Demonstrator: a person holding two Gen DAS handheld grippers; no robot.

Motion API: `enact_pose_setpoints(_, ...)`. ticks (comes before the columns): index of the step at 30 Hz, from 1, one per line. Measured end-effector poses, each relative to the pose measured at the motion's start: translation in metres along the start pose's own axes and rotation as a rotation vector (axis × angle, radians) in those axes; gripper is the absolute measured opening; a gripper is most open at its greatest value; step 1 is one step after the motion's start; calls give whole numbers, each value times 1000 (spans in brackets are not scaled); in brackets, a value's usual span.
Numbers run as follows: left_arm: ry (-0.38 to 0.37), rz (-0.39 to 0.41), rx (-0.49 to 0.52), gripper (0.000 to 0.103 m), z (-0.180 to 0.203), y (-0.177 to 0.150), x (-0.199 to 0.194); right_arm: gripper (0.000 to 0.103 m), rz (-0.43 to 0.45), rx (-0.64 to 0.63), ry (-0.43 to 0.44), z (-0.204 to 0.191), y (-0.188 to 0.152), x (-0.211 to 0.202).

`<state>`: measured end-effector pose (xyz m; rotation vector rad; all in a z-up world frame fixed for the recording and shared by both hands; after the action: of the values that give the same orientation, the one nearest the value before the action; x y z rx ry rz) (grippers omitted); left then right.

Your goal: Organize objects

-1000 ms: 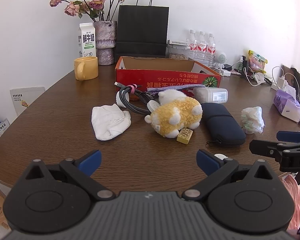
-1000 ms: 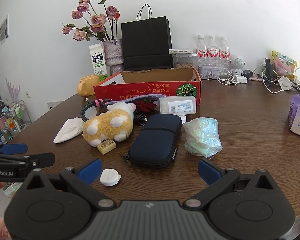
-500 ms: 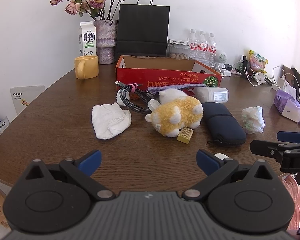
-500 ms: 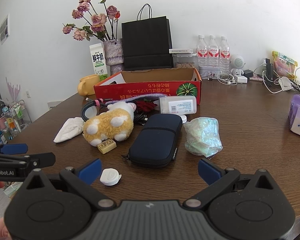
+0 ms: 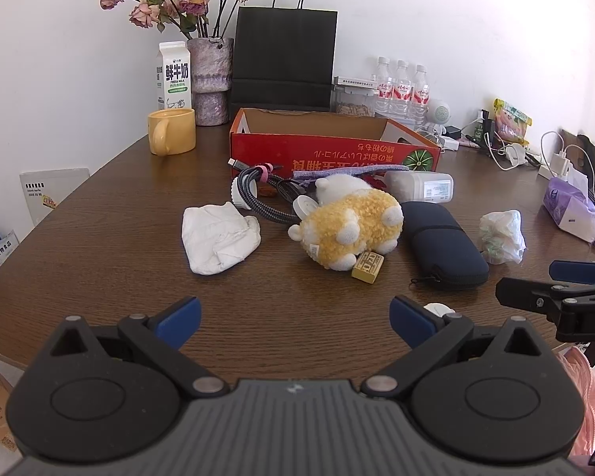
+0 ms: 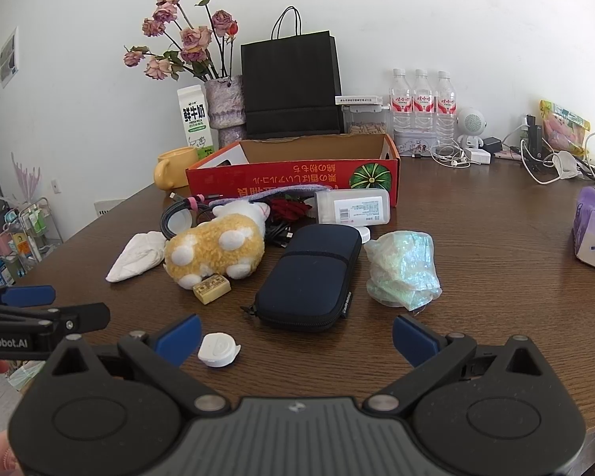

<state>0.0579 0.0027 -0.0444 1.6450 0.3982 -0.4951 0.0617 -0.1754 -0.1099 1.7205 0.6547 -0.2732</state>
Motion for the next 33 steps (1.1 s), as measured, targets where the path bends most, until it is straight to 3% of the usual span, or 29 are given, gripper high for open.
enact_pose_setpoints(28, 9, -32, -31, 103, -10, -9, 6, 103, -48, -34, 13, -7, -9, 12)
enact_pose_setpoints(33, 24, -43, -51, 103, -18, -14, 8, 92, -82, -75, 38, -18, -14, 22)
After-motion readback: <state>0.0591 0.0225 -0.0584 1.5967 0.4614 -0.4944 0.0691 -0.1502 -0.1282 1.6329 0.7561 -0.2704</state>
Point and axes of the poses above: each gripper's, at about its wrist camera, not at the fingertips, and x roughly the way its jaws point, z to its right, y to its top, the point moved 7 cm from there along x, roughly the way its jaws point, and after that the axes turned 10 degrees about x, right-handed, at the moved point
